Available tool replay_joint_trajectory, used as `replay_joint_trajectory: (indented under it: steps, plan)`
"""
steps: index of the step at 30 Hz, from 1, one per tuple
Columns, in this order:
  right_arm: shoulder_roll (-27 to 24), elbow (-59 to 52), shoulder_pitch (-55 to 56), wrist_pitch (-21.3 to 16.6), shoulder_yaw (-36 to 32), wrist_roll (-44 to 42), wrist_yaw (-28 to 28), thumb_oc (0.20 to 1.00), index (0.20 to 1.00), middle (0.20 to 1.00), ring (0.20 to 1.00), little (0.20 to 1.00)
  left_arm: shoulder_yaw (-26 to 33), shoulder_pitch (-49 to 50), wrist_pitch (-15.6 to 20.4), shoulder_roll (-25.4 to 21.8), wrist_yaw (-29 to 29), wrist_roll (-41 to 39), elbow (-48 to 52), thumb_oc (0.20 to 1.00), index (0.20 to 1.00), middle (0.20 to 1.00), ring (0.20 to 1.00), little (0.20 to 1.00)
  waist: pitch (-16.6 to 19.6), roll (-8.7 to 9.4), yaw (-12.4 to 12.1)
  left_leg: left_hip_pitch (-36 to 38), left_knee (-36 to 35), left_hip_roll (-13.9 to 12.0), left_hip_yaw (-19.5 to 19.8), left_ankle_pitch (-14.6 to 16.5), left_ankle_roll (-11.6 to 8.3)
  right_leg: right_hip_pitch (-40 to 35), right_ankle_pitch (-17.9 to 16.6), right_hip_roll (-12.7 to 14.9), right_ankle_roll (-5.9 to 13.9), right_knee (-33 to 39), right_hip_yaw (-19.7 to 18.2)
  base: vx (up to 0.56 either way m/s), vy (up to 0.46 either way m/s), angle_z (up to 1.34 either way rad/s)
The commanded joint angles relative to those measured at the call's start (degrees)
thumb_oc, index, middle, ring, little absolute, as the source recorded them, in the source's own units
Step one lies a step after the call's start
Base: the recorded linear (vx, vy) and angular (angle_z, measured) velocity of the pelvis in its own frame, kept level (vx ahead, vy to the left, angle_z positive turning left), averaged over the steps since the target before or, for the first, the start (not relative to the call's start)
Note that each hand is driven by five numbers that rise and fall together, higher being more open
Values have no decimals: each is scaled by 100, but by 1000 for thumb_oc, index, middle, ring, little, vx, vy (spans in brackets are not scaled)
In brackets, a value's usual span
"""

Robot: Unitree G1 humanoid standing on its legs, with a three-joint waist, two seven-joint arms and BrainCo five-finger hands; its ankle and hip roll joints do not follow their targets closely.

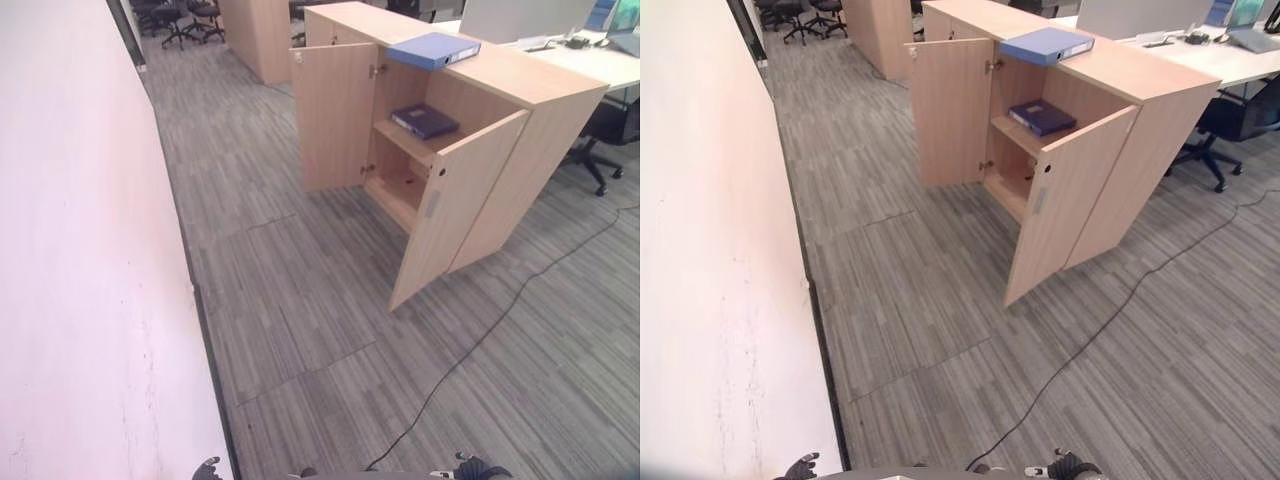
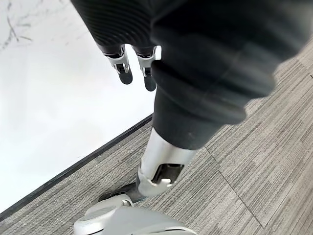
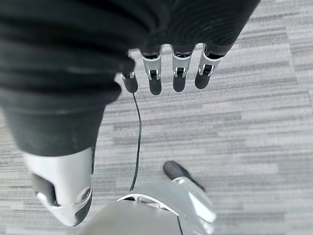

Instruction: Put the empty folder in the office cabinet

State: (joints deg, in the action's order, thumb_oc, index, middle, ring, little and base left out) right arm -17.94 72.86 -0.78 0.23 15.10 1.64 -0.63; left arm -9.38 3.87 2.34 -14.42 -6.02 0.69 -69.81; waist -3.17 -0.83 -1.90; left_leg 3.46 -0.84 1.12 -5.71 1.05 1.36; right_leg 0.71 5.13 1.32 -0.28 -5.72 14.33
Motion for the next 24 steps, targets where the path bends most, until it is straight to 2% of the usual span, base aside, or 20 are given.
replay_joint_trajectory:
  steps: [1,5,13,24]
  plan:
    - [-149,402,-230,-22,-136,-380,82,1000,1000,1000,1000,1000,27,-245,10,-111,100,88,-300,1000,1000,1000,1000,1000,-33,261,105,257,-416,126,-123,141,-231,-663,-767,152,599,1072,79,0,0,0]
    - [-19,396,-139,-59,-553,-968,179,1000,1000,1000,1000,1000,349,-130,16,-4,5,-280,-362,1000,1000,1000,1000,1000,8,237,162,322,-416,117,-161,187,-223,-696,-746,141,593,1072,34,24,11,-4]
    - [226,304,-78,-95,-521,-1102,294,1000,1000,1000,1000,1000,457,-50,37,122,-343,-309,-369,1000,1000,1000,1000,1000,8,283,140,349,-416,110,-135,204,-224,-729,-725,140,590,1072,32,5,-1,-1]
    - [325,382,-84,-85,-508,-1203,370,1000,1000,1000,1000,1000,418,-41,116,168,-444,-468,-172,1000,1000,1000,1000,1000,-8,306,106,338,-416,118,-73,201,-230,-745,-718,148,588,1072,73,0,0,0]
